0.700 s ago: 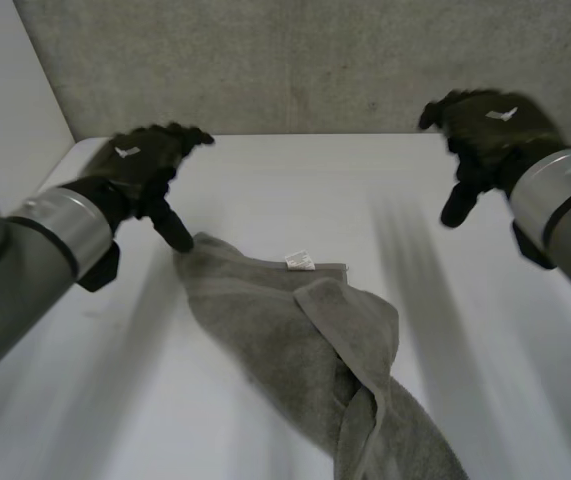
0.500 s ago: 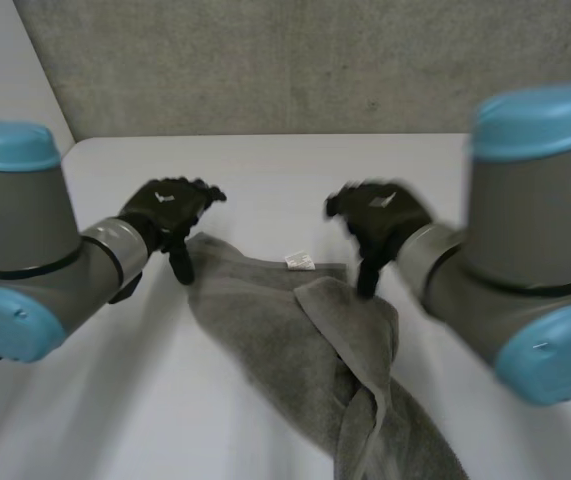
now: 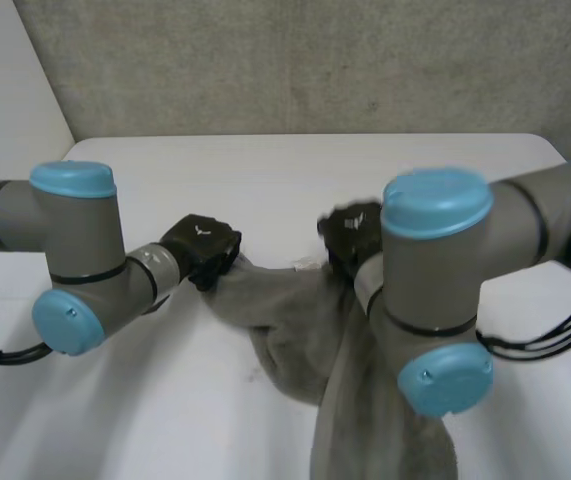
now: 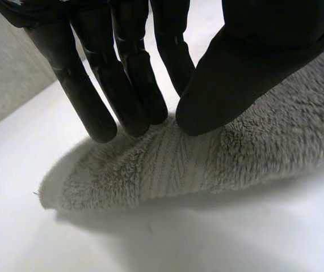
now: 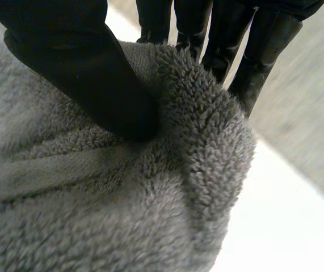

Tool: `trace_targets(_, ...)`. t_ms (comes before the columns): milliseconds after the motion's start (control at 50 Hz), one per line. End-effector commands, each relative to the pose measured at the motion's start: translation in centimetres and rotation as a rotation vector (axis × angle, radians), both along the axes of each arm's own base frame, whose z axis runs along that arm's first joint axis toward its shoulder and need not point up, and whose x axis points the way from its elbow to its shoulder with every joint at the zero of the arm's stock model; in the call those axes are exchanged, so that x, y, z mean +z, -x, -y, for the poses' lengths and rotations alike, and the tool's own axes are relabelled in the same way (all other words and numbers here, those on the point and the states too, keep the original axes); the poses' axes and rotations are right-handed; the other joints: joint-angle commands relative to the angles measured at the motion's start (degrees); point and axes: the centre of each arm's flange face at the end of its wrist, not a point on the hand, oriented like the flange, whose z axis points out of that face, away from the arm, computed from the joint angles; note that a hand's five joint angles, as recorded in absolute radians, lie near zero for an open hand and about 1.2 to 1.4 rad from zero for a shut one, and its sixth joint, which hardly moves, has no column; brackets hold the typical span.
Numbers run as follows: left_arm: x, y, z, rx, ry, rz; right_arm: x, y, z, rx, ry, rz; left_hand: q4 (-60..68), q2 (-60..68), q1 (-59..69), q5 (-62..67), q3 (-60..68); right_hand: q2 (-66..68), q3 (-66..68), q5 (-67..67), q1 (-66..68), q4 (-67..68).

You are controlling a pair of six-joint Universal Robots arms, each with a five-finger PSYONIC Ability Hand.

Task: Fold the towel.

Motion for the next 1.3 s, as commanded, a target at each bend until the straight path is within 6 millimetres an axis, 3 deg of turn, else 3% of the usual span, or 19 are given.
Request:
trace_targets(20, 5.0, 0.8, 2.9, 0.065, 0.172, -0.064, 8.4, -1.8, 1.9, 0.034, 0.357, 0.186, 14.47, 14.47, 15.69, 14.96, 14.60, 6.29, 5.56, 14.50, 18.03, 3.32)
trace_targets(40, 6.9, 0.8, 3.6, 0.109, 0.224, -0.088, 8.4, -1.8, 1.9, 0.034, 0.358, 0.187, 14.47, 14.47, 15.69, 14.96, 14.60, 6.29, 5.56, 14.50, 18.03, 3.32)
trace_targets(60, 6.9, 0.8, 3.6, 0.109, 0.224, -0.088, 10.4, -2.3, 2.0, 0.062, 0.442, 0.248, 14.47, 14.47, 15.69, 14.96, 14.60, 6.29, 5.56, 14.50, 18.03, 3.32)
trace_targets(100, 11.5, 0.0, 4.5, 0.230, 0.317, -0.175, 12.4, -2.8, 2.0, 0.104, 0.523, 0.311, 14.47, 14.47, 15.69, 14.96, 14.60, 6.29, 5.56, 14.50, 18.03, 3.32)
trace_targets(140, 13.7, -0.5, 4.4, 0.282, 0.346, -0.227, 15.0, -3.3, 1.7, 0.182, 0.612, 0.389, 14.47, 14.47, 15.69, 14.96, 14.60, 6.29, 5.56, 14.50, 18.03, 3.32)
trace_targets(240, 15.9, -2.5, 3.3, 0.370, 0.331, -0.283, 14.0, -4.1, 0.2, 0.314, 0.511, 0.396, 14.47, 14.47, 15.69, 14.96, 14.60, 6.29, 5.56, 14.50, 18.03, 3.32)
trace_targets(320, 13.5, -5.5, 1.5, 0.422, 0.211, -0.210, 11.1, -4.3, -0.8, 0.396, 0.365, 0.336, 14.47, 14.47, 15.69, 14.96, 14.60, 6.29, 5.56, 14.50, 18.03, 3.32)
trace_targets(460, 7.1, -6.2, -2.9, 0.343, -0.029, -0.114, 3.0, -4.2, -2.4, 0.486, 0.037, 0.171, 14.47, 14.47, 15.69, 14.96, 14.60, 6.29, 5.56, 14.50, 18.03, 3.32)
trace_targets(540, 3.5, -6.6, -5.7, 0.300, -0.180, -0.063, 0.7, -3.9, -2.8, 0.477, -0.069, 0.107, 14.47, 14.47, 15.69, 14.96, 14.60, 6.29, 5.56, 14.50, 18.03, 3.32)
trace_targets(560, 3.4, -6.6, -5.7, 0.300, -0.180, -0.063, 0.0, -3.6, -2.8, 0.472, -0.106, 0.080, 14.47, 14.47, 15.69, 14.96, 14.60, -11.97, -12.70, -3.76, -0.23, -14.94)
trace_targets(580, 2.8, -6.8, -6.3, 0.300, -0.208, -0.048, 0.0, -3.6, -2.8, 0.472, -0.106, 0.079, 14.47, 14.47, 15.69, 14.96, 14.60, -12.15, -12.88, -3.94, -0.42, -15.12)
trace_targets(620, 2.4, -7.0, -6.5, 0.304, -0.223, -0.040, -0.4, -2.9, -2.8, 0.448, -0.135, 0.041, 14.47, 14.47, 15.69, 14.96, 14.60, -59.88, -60.61, -51.67, -48.15, -62.85)
trace_targets(660, 2.5, -7.1, -6.5, 0.304, -0.224, -0.042, -0.2, -2.6, -2.5, 0.421, -0.131, 0.038, 12.65, 12.64, 13.86, 13.13, 12.77, -63.71, -64.44, -55.50, -51.97, -66.68)
trace_targets(700, 4.1, -7.2, -6.0, 0.307, -0.169, -0.072, 0.4, -2.2, -2.0, 0.381, -0.117, 0.043, -17.46, -17.47, -16.25, -16.98, -17.34, -63.71, -64.44, -55.50, -51.97, -66.68)
trace_targets(740, 5.5, -7.3, -5.6, 0.309, -0.123, -0.094, 1.4, -1.5, -1.4, 0.331, -0.097, 0.054, -24.13, -24.13, -22.91, -23.64, -24.00, -63.71, -64.44, -55.50, -51.97, -66.68)
trace_targets(840, 8.7, -6.9, -4.6, 0.299, -0.019, -0.152, 4.1, 0.8, 0.1, 0.151, -0.112, 0.203, -30.72, -30.73, -29.51, -30.23, -30.60, -63.71, -64.44, -55.50, -51.97, -66.68)
trace_targets(1000, 11.2, -3.8, -5.0, 0.198, 0.060, -0.201, 3.7, 4.2, 0.5, -0.008, -0.194, 0.292, -32.10, -32.10, -30.88, -31.61, -31.97, -63.71, -64.44, -55.50, -51.97, -66.68)
trace_targets(1080, 8.9, -0.9, -5.0, 0.124, 0.016, -0.174, 2.7, 5.1, 0.4, -0.057, -0.213, 0.268, -34.11, -34.12, -32.90, -33.63, -33.99, -63.71, -64.44, -55.50, -51.97, -66.68)
trace_targets(1300, 3.7, 2.1, -1.6, 0.103, -0.043, -0.133, 0.9, 6.3, -0.5, -0.090, -0.252, 0.231, -34.79, -34.79, -33.58, -34.30, -34.67, -63.71, -64.44, -55.50, -51.97, -66.68)
